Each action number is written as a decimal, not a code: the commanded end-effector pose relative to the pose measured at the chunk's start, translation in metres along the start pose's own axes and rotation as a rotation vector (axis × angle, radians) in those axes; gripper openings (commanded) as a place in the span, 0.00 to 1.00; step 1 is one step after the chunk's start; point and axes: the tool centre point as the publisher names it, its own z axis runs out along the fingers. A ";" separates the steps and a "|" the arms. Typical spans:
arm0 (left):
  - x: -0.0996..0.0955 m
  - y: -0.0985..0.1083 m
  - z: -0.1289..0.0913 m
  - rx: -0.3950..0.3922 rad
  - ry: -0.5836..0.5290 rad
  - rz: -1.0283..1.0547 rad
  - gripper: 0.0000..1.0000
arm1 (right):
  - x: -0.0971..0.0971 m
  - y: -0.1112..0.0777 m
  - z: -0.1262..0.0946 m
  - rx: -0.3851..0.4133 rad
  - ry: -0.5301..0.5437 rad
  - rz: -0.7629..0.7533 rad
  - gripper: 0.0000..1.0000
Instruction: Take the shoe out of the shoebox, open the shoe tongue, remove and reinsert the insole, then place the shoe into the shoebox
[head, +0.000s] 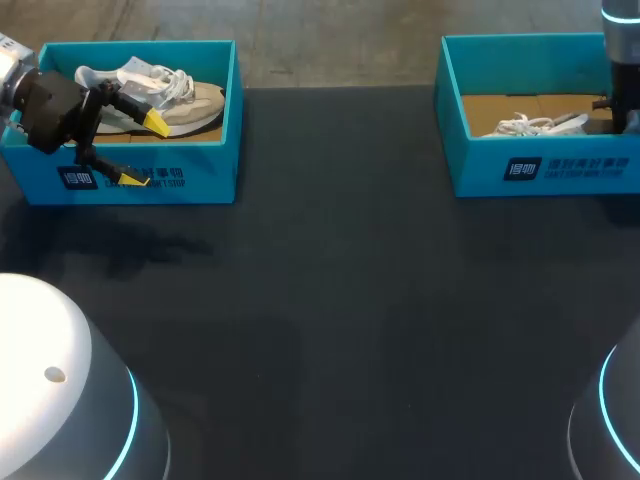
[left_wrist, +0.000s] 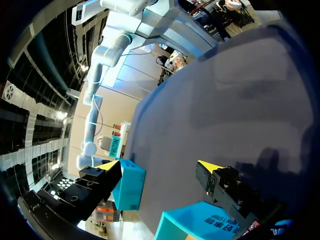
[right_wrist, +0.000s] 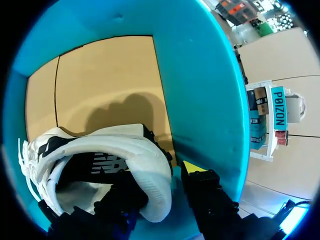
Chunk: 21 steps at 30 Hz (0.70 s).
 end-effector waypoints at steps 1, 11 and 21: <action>0.000 0.001 -0.001 0.002 0.003 0.001 1.00 | -0.001 -0.002 -0.005 0.001 0.000 0.005 0.37; 0.000 0.001 -0.001 0.002 0.003 0.001 1.00 | -0.003 -0.012 -0.046 -0.059 0.014 0.021 0.44; 0.000 0.001 -0.001 0.002 0.003 0.001 1.00 | -0.018 -0.020 -0.091 -0.123 0.097 0.071 0.47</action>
